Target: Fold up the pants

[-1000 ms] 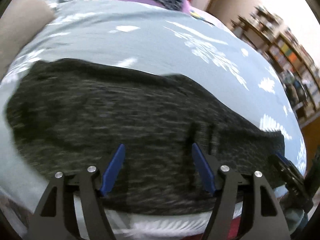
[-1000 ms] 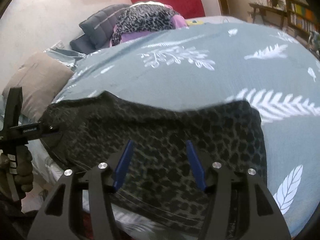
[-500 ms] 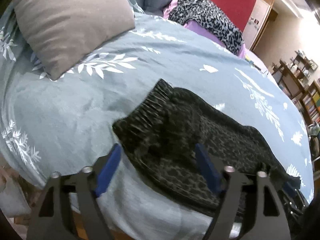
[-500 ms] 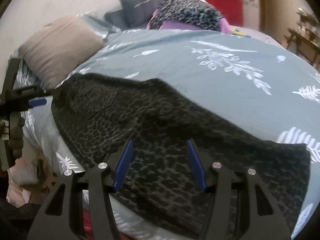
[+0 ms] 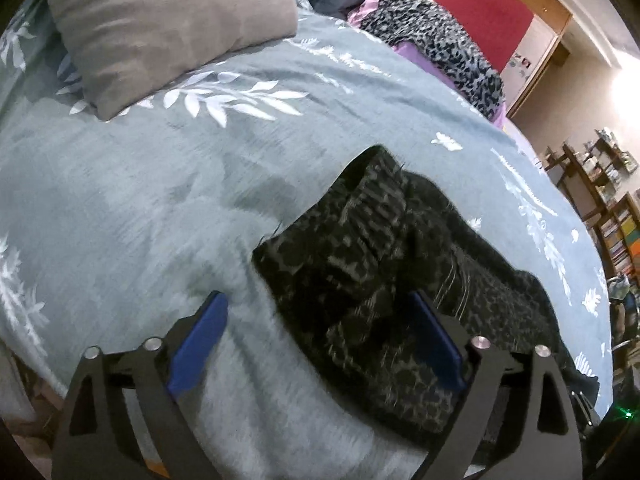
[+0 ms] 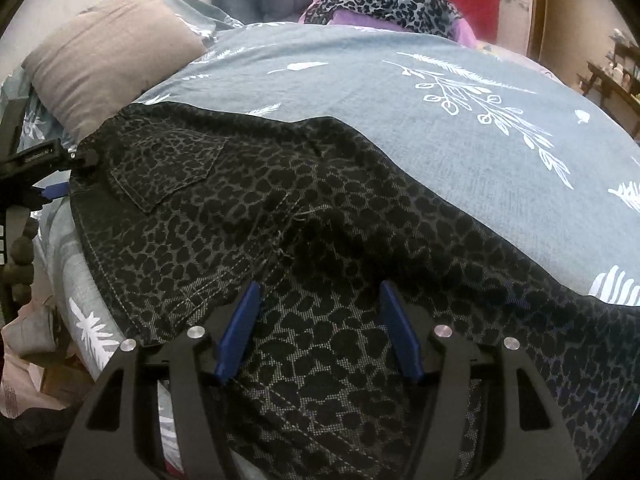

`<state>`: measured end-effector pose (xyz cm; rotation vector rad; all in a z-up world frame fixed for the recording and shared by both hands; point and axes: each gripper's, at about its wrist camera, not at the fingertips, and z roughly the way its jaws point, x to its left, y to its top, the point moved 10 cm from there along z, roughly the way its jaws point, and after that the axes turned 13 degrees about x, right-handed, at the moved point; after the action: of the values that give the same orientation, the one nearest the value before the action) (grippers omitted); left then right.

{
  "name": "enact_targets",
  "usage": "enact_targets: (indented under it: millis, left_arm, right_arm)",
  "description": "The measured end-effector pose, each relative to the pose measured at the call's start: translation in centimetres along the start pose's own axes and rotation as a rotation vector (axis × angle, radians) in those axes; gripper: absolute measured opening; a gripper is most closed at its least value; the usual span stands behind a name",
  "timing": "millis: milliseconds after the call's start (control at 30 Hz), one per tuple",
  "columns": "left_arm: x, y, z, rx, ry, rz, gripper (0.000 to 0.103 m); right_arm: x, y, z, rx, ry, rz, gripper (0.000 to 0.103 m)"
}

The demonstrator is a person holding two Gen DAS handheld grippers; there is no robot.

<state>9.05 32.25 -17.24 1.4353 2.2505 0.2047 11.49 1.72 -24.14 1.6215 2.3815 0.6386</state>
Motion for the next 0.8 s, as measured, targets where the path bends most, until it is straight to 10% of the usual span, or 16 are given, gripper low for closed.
enact_targets:
  millis: [300, 600, 800]
  left_arm:
    - [-1.3, 1.3, 1.5, -0.017, -0.079, 0.035, 0.097]
    - [-2.4, 1.7, 0.7, 0.014, -0.191, 0.008, 0.036]
    - [-5.5, 2.1, -3.0, -0.049, -0.194, 0.066, 0.029]
  right_arm:
    - [0.0, 0.3, -0.1, 0.006, 0.004, 0.023, 0.064]
    - [-0.2, 0.3, -0.3, 0.000, 0.016, 0.038, 0.064]
    - [-0.7, 0.0, -1.4, -0.009, 0.048, 0.065, 0.064]
